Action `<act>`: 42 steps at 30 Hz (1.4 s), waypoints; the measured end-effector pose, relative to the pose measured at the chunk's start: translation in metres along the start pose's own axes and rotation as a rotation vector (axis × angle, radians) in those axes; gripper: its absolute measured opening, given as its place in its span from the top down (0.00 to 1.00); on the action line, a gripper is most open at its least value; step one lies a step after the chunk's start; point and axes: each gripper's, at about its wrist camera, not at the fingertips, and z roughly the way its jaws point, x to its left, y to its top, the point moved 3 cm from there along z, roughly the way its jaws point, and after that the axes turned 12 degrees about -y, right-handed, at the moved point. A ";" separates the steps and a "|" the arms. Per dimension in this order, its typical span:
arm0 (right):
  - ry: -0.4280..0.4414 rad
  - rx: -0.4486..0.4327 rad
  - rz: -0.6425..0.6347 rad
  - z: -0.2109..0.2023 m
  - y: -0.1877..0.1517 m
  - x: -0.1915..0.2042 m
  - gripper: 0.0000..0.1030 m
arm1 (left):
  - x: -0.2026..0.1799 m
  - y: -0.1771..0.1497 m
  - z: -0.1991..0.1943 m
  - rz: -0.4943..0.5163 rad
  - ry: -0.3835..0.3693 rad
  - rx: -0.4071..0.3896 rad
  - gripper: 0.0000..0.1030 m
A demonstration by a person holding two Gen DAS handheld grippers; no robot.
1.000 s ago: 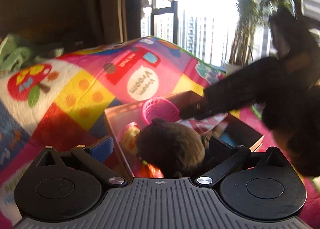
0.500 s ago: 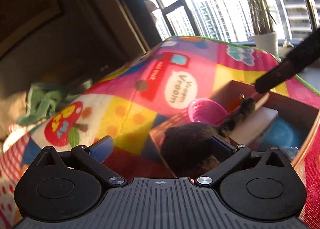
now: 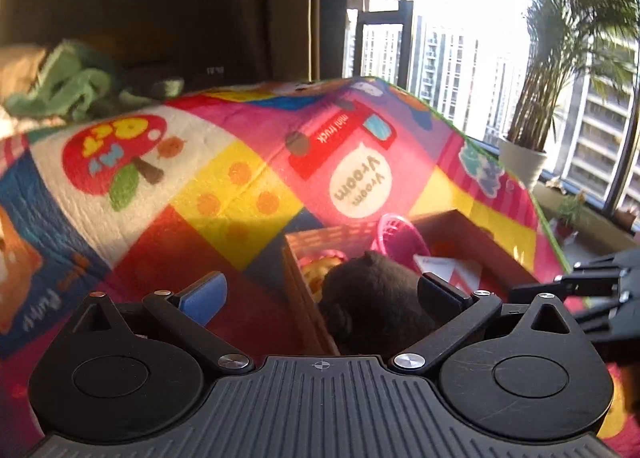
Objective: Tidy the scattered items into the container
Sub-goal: 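Push the black plush down inside the box with the right gripper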
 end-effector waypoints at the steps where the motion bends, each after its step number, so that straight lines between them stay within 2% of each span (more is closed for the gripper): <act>1: -0.011 -0.007 -0.017 -0.003 -0.001 0.001 0.59 | -0.001 0.001 0.004 -0.006 -0.009 0.009 0.00; 4: 0.007 -0.037 0.017 -0.016 0.002 -0.005 0.59 | -0.013 -0.002 0.024 0.034 -0.014 0.056 0.00; 8: -0.008 -0.096 0.101 -0.026 0.013 -0.015 0.70 | -0.020 -0.007 0.045 0.084 0.039 0.109 0.00; 9: -0.014 -0.096 0.114 -0.024 0.015 -0.016 0.70 | -0.020 -0.008 0.046 0.084 0.041 0.113 0.00; 13: -0.004 -0.013 0.078 0.004 0.006 -0.006 0.70 | -0.018 -0.009 0.044 0.086 0.049 0.121 0.00; 15: -0.030 -0.042 0.041 0.006 0.002 -0.001 0.70 | -0.018 -0.010 0.042 0.088 0.048 0.121 0.00; 18: -0.009 -0.035 0.048 -0.003 0.001 -0.002 0.70 | -0.020 -0.011 0.032 0.080 0.043 0.104 0.00; 20: -0.021 -0.065 0.056 -0.016 -0.001 -0.007 0.69 | -0.022 -0.014 0.011 0.066 -0.003 0.056 0.00; 22: -0.031 -0.108 0.083 -0.033 -0.004 -0.021 0.63 | -0.025 -0.021 -0.010 0.056 -0.062 0.030 0.00; 24: -0.035 -0.128 0.147 -0.044 -0.007 -0.039 0.42 | -0.030 -0.030 -0.024 0.046 -0.114 0.034 0.00; 26: -0.031 -0.110 0.212 -0.043 -0.011 -0.053 0.29 | -0.036 -0.042 -0.028 0.037 -0.163 0.066 0.00; 30: 0.053 -0.009 0.332 -0.021 -0.021 -0.061 0.27 | -0.051 -0.063 -0.022 0.024 -0.221 0.111 0.00; 32: 0.120 0.038 0.396 -0.010 -0.025 -0.057 0.26 | -0.057 -0.068 -0.020 0.048 -0.187 0.095 0.00; 33: 0.142 0.054 0.419 -0.006 -0.026 -0.053 0.16 | -0.058 -0.069 -0.020 0.059 -0.180 0.084 0.00; 36: 0.118 0.041 0.406 -0.005 -0.023 -0.038 0.04 | -0.053 -0.072 -0.023 0.045 -0.191 0.061 0.00; 39: 0.066 0.035 0.363 -0.006 -0.018 -0.020 0.00 | -0.047 -0.075 -0.031 0.042 -0.180 0.049 0.00; 42: 0.095 0.037 0.306 -0.005 -0.017 0.005 0.00 | -0.029 -0.079 -0.045 0.018 -0.117 0.031 0.00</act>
